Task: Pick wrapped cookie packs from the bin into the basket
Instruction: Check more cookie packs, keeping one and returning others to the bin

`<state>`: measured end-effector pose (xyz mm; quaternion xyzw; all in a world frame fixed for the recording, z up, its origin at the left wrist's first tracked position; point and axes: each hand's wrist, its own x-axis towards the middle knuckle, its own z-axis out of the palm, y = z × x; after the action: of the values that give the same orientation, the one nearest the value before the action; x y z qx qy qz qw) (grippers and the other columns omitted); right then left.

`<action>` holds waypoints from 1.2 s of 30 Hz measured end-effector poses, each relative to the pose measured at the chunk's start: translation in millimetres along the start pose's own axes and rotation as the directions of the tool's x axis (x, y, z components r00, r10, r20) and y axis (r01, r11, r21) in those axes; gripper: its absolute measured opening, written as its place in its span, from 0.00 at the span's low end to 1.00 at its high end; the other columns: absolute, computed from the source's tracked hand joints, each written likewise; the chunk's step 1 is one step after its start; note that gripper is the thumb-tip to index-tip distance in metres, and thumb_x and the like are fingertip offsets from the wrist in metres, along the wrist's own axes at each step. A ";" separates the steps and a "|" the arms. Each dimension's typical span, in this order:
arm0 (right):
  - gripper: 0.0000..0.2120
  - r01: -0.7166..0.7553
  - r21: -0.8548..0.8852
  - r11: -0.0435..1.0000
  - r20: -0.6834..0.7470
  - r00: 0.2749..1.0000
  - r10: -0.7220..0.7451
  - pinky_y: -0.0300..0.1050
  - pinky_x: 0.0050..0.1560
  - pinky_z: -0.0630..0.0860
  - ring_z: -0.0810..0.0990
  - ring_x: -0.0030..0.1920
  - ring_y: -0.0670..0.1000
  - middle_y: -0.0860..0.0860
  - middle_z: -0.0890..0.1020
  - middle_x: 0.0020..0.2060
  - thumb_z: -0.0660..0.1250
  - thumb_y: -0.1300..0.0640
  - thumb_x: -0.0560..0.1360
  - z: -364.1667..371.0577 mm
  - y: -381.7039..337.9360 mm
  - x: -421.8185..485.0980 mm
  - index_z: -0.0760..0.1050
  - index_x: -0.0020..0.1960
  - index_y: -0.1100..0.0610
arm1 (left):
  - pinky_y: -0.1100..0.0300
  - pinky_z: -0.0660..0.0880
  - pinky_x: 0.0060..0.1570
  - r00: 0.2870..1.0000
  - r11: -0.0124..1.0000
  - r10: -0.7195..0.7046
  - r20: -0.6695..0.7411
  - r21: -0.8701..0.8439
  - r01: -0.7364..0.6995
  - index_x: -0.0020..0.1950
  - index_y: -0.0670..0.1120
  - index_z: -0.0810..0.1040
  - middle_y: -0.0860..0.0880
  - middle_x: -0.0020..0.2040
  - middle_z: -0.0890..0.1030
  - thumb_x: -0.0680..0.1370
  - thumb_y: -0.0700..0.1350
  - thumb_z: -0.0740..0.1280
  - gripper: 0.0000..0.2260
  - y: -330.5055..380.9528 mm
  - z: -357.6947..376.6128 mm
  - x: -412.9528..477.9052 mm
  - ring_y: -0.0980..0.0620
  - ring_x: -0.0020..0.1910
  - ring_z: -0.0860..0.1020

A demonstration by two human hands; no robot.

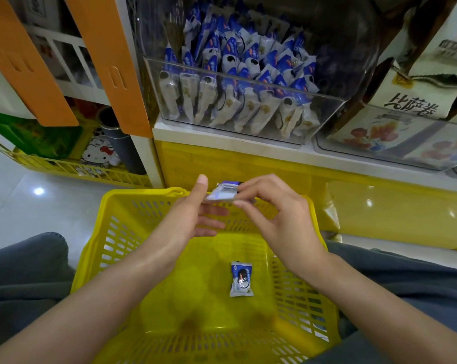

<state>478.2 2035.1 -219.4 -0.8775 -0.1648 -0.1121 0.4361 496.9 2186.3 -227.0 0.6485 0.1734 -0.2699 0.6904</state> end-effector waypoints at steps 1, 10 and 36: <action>0.03 0.046 -0.034 0.998 0.033 0.998 -0.045 0.38 0.52 0.73 0.77 0.49 0.46 0.53 0.80 0.44 0.69 0.61 0.72 1.4 -0.5 -1.3 0.79 0.43 0.61 | 0.63 0.77 0.33 1.000 0.998 0.029 0.011 -0.061 -0.028 0.43 0.47 0.78 0.49 0.36 0.82 0.79 0.55 0.53 0.18 -0.3 -0.8 -0.9 0.52 0.34 0.80; 0.06 -0.338 0.113 0.934 0.049 0.941 0.335 0.33 0.48 0.72 0.75 0.47 0.42 0.48 0.77 0.46 0.63 0.56 0.77 6.8 -6.5 -0.8 0.68 0.52 0.49 | 0.61 0.78 0.45 0.959 0.962 0.257 -0.119 -0.065 -0.266 0.56 0.45 0.76 0.49 0.48 0.83 0.79 0.40 0.61 0.08 -4.2 -3.0 -3.7 0.56 0.43 0.81; 0.10 -0.584 0.533 0.612 0.338 0.810 0.479 0.34 0.33 0.76 0.81 0.33 0.40 0.52 0.81 0.40 0.62 0.65 0.77 15.4 -5.4 5.5 0.67 0.57 0.59 | 0.74 0.66 0.29 0.805 0.646 0.589 0.068 0.559 -0.520 0.63 0.47 0.73 0.56 0.38 0.78 0.78 0.37 0.59 0.15 -12.0 -0.2 -11.1 0.66 0.31 0.73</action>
<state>482.0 2051.5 -222.7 -0.7010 0.0417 0.1538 0.6951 480.9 2188.0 -230.1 0.8555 -0.0780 -0.0436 0.5100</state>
